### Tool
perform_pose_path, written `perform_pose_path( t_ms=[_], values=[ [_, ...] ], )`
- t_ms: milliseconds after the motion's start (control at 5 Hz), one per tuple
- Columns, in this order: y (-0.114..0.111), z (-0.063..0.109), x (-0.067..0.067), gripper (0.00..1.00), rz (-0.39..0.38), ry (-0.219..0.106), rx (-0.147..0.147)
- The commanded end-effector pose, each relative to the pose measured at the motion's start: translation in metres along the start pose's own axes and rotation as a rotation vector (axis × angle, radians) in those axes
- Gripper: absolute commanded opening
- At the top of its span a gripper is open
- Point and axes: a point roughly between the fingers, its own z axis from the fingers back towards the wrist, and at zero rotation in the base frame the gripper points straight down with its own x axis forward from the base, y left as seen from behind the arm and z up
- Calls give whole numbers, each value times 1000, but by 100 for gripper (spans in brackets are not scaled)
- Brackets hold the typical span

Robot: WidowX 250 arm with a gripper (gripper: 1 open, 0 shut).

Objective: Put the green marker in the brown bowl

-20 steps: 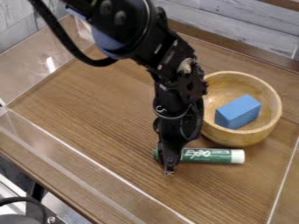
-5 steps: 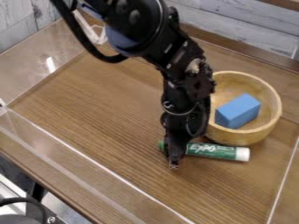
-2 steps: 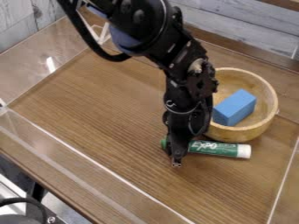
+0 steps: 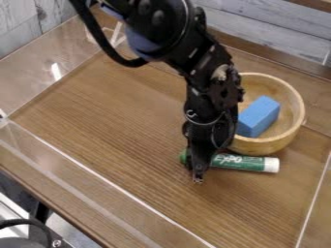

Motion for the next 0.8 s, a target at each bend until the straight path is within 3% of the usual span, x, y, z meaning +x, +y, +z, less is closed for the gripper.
perform_pose_path(
  t_ms=[0, 600],
  values=[
    [0, -3, 3, 0, 12, 0, 1],
    [4, -3, 7, 0, 14, -2, 13]
  ],
)
